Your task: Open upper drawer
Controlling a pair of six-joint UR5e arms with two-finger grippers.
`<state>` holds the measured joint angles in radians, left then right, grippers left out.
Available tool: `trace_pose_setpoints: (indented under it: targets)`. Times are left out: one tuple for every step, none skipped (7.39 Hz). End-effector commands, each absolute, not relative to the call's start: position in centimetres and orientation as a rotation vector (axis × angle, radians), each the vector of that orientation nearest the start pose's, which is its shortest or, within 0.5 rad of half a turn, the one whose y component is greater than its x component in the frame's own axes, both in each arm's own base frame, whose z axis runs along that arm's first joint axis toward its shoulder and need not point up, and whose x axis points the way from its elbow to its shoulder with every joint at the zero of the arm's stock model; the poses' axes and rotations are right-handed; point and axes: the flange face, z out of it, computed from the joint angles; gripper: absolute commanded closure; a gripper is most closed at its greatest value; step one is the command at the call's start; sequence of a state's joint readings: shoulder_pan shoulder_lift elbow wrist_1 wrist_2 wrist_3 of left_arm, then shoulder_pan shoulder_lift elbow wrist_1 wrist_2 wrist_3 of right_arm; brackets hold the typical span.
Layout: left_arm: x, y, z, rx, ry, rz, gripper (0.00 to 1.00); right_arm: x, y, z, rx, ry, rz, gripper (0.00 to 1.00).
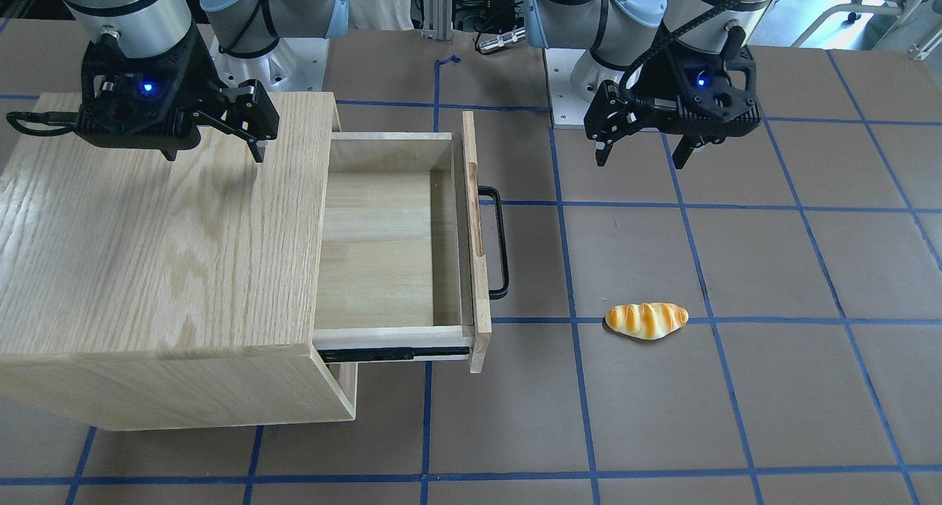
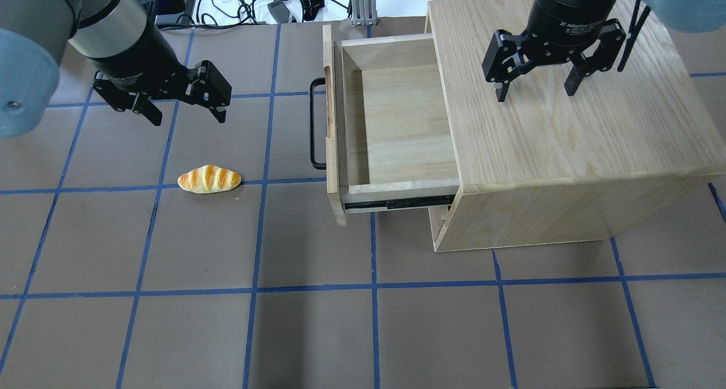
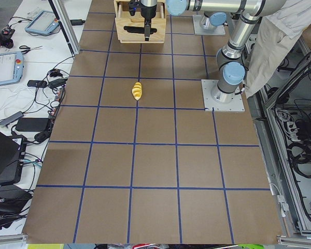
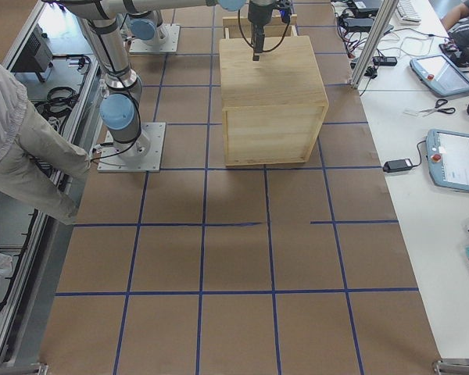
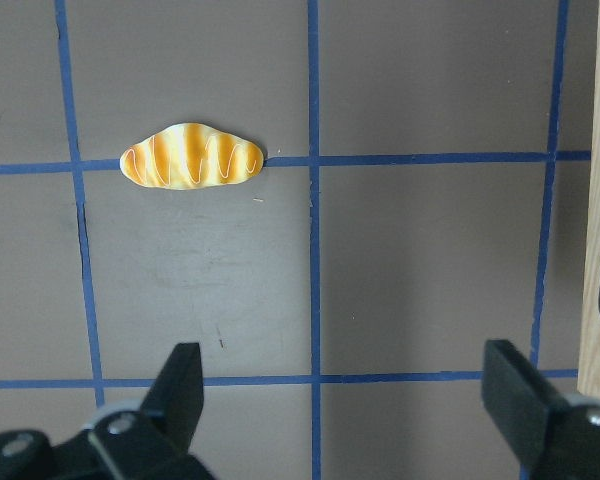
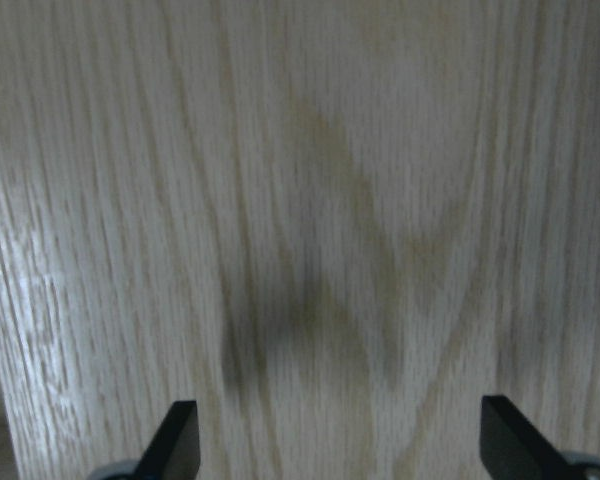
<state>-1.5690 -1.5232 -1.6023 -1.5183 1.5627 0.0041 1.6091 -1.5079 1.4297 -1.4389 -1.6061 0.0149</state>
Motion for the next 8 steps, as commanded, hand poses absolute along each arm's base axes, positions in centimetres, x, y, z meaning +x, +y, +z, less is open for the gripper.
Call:
trace_pose_setpoints:
  targets:
    - [-13.41,-47.81,49.98,0.005,3.147,-0.106,0.0,14.93,-50.65,51.18,-0.038,3.177,0.086,0.0]
    - [-13.39,-47.54,50.38,0.008,3.145,-0.116,0.0,14.93,-50.65,51.18,-0.038,3.177,0.086,0.0]
    - [-13.41,-47.9,49.82,0.008,3.148,-0.099,0.0,14.93,-50.65,51.18,-0.038,3.177,0.086,0.0]
    - [-13.41,-47.87,49.96,0.008,3.147,-0.104,0.0,14.93,-50.65,51.18,-0.038,3.177,0.086,0.0]
    - [-13.41,-47.79,49.89,0.008,3.147,-0.101,0.0,14.93,-50.66,51.26,-0.04,3.177,0.084,0.0]
    - [-13.41,-47.83,50.11,0.008,3.147,-0.109,0.0,14.93,-50.65,51.18,-0.038,3.177,0.086,0.0]
    - [-13.41,-47.83,50.12,0.008,3.147,-0.109,0.0,14.93,-50.66,51.26,-0.038,3.177,0.084,0.0]
    - [-13.39,-47.84,50.19,0.008,3.146,-0.111,0.0,14.93,-50.66,51.26,-0.038,3.177,0.084,0.0]
